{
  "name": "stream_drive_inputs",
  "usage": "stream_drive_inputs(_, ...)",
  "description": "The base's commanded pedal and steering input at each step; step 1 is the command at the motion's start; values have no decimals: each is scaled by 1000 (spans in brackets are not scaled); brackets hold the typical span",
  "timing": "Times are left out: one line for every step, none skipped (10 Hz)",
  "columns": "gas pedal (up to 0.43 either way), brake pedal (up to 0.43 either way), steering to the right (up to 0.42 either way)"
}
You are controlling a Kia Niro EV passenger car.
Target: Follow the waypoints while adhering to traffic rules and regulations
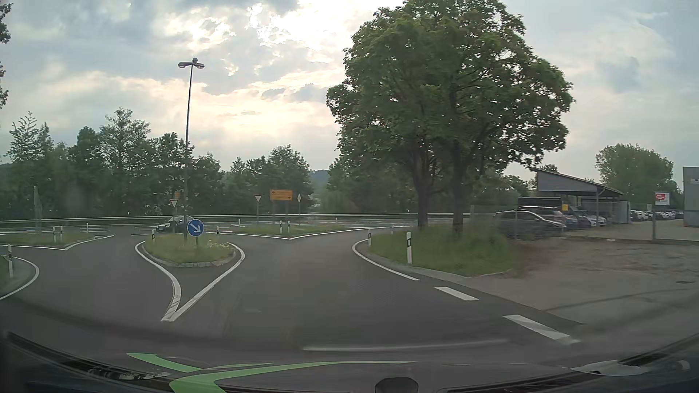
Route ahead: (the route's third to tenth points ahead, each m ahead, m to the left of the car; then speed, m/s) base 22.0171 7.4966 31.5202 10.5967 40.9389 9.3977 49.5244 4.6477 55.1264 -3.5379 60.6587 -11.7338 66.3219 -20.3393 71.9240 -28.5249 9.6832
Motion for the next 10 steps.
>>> stream_drive_inputs(79, 0, -126)
stream_drive_inputs(79, 0, -117)
stream_drive_inputs(79, 0, -101)
stream_drive_inputs(79, 0, -85)
stream_drive_inputs(79, 0, -69)
stream_drive_inputs(79, 0, -58)
stream_drive_inputs(67, 0, -46)
stream_drive_inputs(67, 0, -35)
stream_drive_inputs(67, 0, -23)
stream_drive_inputs(67, 0, -15)
